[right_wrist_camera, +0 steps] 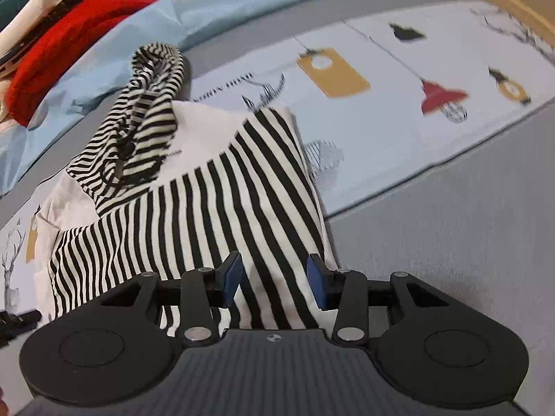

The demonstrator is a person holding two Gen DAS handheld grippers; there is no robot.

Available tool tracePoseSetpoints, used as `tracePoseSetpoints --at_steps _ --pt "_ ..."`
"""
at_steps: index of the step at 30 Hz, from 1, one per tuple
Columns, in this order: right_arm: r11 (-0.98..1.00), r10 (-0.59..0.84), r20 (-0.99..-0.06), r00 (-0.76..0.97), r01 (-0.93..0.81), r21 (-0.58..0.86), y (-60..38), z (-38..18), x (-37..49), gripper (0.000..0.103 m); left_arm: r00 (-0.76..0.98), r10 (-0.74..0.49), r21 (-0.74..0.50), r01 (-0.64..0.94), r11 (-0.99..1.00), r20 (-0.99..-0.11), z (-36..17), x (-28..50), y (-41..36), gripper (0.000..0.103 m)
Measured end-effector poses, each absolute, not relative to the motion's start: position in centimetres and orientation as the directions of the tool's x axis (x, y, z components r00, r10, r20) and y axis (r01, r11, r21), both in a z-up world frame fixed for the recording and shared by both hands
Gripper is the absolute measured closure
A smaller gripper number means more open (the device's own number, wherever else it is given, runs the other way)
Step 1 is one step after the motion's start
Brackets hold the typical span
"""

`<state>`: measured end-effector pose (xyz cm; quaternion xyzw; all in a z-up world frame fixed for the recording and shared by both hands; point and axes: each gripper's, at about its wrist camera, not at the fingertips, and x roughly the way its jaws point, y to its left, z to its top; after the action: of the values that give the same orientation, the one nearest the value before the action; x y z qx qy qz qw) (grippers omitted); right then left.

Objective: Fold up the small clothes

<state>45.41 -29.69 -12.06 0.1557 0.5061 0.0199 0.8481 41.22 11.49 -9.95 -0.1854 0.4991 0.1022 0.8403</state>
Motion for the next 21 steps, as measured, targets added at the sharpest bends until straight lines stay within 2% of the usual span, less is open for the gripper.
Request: tracePoseSetpoints --at_steps 11,21 --pt "0.965 0.19 -0.801 0.567 0.042 0.259 -27.3 -9.5 44.9 0.06 0.555 0.032 -0.203 -0.357 0.912 -0.831 -7.7 41.0 9.8 0.045" --pt "0.976 0.174 -0.739 0.651 -0.017 0.215 -25.7 -7.4 43.2 0.06 0.602 0.039 -0.195 -0.318 0.928 -0.798 -7.0 40.6 8.0 0.043"
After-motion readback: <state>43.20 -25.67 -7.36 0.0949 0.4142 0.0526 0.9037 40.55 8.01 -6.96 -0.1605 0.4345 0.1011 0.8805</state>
